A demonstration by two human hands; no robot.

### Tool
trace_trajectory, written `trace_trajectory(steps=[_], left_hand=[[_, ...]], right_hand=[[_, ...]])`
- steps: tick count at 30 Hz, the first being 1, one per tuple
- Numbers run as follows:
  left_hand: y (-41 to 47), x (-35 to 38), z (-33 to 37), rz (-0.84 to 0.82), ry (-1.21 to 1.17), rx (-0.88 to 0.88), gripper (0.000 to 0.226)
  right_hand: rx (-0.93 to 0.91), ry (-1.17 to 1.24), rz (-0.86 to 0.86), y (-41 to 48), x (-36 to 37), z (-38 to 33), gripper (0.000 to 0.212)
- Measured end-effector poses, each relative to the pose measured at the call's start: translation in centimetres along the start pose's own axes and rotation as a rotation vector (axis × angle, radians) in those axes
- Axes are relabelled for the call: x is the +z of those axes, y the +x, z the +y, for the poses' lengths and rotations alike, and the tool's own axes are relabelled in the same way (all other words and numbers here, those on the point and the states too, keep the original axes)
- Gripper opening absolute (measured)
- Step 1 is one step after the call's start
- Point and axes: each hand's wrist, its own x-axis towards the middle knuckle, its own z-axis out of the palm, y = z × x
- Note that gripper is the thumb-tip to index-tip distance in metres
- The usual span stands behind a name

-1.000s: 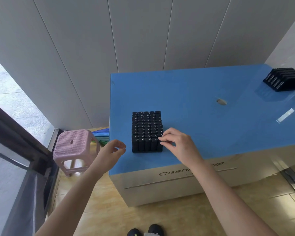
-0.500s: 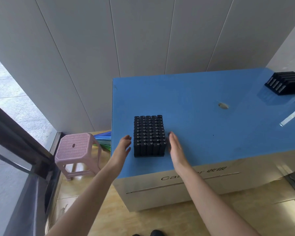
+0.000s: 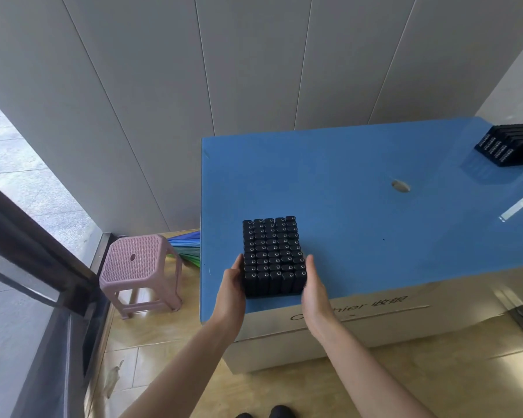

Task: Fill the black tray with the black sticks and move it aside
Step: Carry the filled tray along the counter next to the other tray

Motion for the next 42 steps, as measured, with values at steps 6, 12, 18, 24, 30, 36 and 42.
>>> trace_trajectory(steps=[6, 12, 18, 24, 30, 36, 42], left_hand=[[-2.8, 0.4, -0.5, 0.032, -0.083, -0.047, 0.046], [-4.0, -0.3, -1.7, 0.015, -0.081, -0.121, 0.039], [-4.6, -1.6, -2.1, 0.233, -0.055, -0.161, 0.033], [-5.0, -2.6, -1.1, 0.313, 0.093, -0.213, 0.019], [-4.7, -2.9, -0.6, 0.206, 0.229, -0.269, 0.022], [-5.1, -2.6, -0.4, 0.154, 0.325, -0.264, 0.023], [-5.4, -2.4, -0.4, 0.142, 0.371, -0.231, 0.026]], right_hand=[[-0.013, 0.181, 0.019, -1.5, -0.7, 2.4, 0.040], [-0.030, 0.354, 0.038, -3.3, -0.8, 3.2, 0.039], [-0.046, 0.357, 0.119, -3.7, -1.8, 3.8, 0.031], [0.099, 0.279, 0.222, -3.2, -2.6, 3.6, 0.011], [0.178, 0.272, 0.176, -3.6, -2.5, 3.4, 0.005], [0.263, 0.258, 0.123, -4.6, -2.3, 2.9, 0.024], [0.284, 0.282, 0.062, -5.6, -1.3, 3.1, 0.024]])
